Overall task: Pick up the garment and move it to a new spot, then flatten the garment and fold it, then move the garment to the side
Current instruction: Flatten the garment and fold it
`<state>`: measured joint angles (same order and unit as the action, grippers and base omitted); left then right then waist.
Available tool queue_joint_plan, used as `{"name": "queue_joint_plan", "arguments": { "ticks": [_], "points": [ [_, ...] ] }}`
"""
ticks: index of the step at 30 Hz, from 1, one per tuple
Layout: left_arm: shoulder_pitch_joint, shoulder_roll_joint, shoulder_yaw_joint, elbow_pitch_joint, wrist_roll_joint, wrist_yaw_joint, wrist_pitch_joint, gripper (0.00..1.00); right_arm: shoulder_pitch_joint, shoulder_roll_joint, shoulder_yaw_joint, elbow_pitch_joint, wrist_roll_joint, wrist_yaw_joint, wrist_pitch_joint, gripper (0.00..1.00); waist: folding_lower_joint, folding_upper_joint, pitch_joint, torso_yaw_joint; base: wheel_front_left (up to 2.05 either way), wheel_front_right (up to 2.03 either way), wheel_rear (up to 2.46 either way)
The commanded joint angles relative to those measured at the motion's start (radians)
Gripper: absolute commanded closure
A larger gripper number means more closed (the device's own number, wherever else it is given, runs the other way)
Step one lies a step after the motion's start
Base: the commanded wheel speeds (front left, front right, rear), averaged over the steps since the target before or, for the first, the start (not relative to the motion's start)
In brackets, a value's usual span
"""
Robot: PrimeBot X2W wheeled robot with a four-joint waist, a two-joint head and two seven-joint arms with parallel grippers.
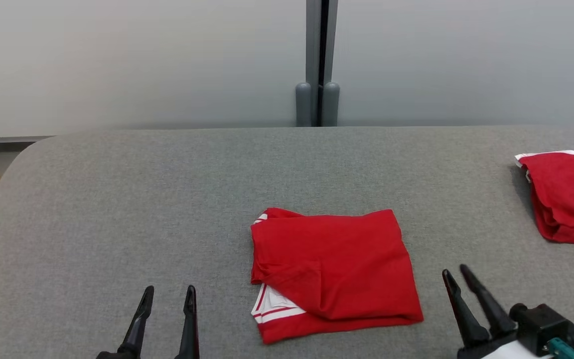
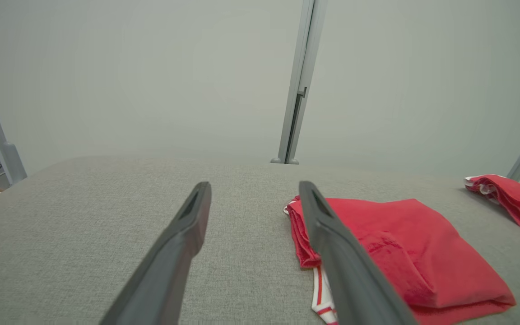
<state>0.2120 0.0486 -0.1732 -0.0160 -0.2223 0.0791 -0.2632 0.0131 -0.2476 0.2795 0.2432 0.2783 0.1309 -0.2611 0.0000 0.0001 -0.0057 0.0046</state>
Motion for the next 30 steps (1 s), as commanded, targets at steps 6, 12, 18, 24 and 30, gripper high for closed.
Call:
{"name": "queue_joint_plan", "arguments": {
  "ticks": [6,12,18,24,30],
  "points": [
    [-0.003,0.004,-0.03,0.013,-0.004,-0.01,-0.001,0.0,-0.076,0.013,0.107,0.132,0.003,-0.001,-0.005,1.0,0.0,-0.0001,0.004,0.066,0.0,0.0,0.0],
    [-0.007,0.004,-0.064,0.041,-0.014,-0.02,-0.001,0.0,-0.212,0.038,0.268,0.35,0.068,-0.001,-0.005,1.0,0.0,-0.0001,-0.002,0.145,0.0,0.0,0.0],
    [-0.026,0.004,-0.093,0.058,-0.025,-0.025,-0.001,0.0,-0.336,0.045,0.363,0.528,0.137,-0.001,0.004,1.0,0.0,-0.0001,0.018,0.216,0.0,0.0,0.0],
    [-0.044,0.004,-0.113,0.073,-0.037,-0.02,-0.001,0.0,-0.397,0.052,0.477,0.602,0.232,-0.001,0.031,1.0,0.0,-0.0001,0.035,0.274,0.0,0.0,0.0],
    [-0.052,0.004,-0.116,0.072,-0.047,-0.012,-0.001,0.0,-0.406,0.022,0.59,0.544,0.336,-0.001,0.012,1.0,0.0,-0.0001,0.04,0.307,0.0,0.0,0.0]
  ]
}}
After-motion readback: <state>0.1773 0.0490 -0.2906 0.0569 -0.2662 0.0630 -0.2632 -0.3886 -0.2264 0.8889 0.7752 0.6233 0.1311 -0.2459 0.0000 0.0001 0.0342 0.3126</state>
